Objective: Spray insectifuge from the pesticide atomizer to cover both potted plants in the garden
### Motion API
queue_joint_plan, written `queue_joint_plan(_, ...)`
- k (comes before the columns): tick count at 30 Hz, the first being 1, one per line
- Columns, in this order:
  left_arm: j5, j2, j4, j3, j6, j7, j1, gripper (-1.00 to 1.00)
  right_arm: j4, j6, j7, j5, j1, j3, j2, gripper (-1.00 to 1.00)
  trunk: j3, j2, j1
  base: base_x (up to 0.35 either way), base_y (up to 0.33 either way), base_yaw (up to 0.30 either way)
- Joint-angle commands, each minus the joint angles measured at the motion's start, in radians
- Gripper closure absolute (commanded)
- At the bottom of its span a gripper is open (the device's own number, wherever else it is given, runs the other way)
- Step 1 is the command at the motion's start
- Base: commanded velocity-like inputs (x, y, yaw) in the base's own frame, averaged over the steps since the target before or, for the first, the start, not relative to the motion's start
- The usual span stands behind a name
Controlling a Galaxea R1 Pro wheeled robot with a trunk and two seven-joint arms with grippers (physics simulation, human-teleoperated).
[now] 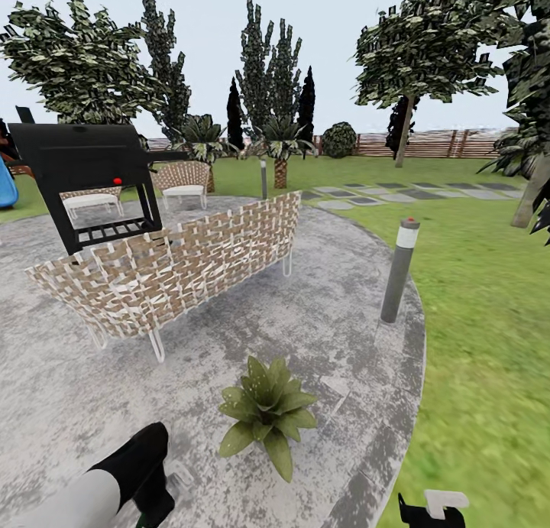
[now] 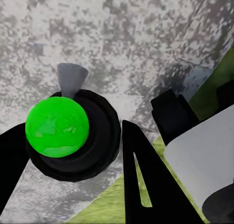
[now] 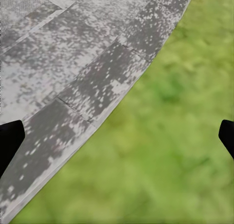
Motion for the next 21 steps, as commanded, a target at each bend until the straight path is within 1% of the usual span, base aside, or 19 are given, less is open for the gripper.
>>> queue_joint_plan(1,-0.006,0.002,-0.003,0.002,-0.011,-0.004,0.003,1.0,0.001,-0.003,-0.005,0.011,-0.001,-0.006,0.0,-1.0,-0.001,0.0,0.0,0.0,0.0,0.0)
queue_joint_plan(5,-0.004,0.0,-0.006,0.007,-0.03,0.006,-0.006,1.0,0.001,-0.003,-0.005,0.011,-0.001,-0.006,0.0,-1.0,-0.001,0.0,0.0,0.0,0.0,0.0)
queue_joint_plan(7,-0.005,-0.005,-0.028,0.006,-0.027,0.005,-0.022,1.0,0.001,-0.003,-0.005,0.011,-0.001,-0.006,0.0,-1.0,-0.001,0.0,0.0,0.0,0.0,0.0)
queue_joint_plan(10,-0.006,-0.004,-0.058,0.006,-0.026,0.003,-0.038,1.0,0.001,-0.003,-0.005,0.011,-0.001,-0.006,0.0,-1.0,-0.001,0.0,0.0,0.0,0.0,0.0)
queue_joint_plan(16,-0.006,0.011,-0.067,0.007,-0.028,0.003,-0.043,1.0,0.001,-0.003,-0.006,0.011,-0.001,-0.006,-0.001,-1.0,-0.001,0.0,0.0,0.0,0.0,0.005)
queue_joint_plan(19,-0.005,0.012,-0.067,0.007,-0.03,0.004,-0.042,1.0,0.001,-0.003,-0.006,0.011,-0.001,-0.006,-0.001,-1.0,-0.001,0.0,0.0,0.0,0.0,0.135)
queue_joint_plan(21,-0.002,0.004,-0.068,0.007,-0.031,0.007,-0.041,1.0,0.001,-0.003,-0.006,0.011,-0.001,-0.006,-0.001,-1.0,-0.001,0.0,0.0,0.0,0.0,0.243)
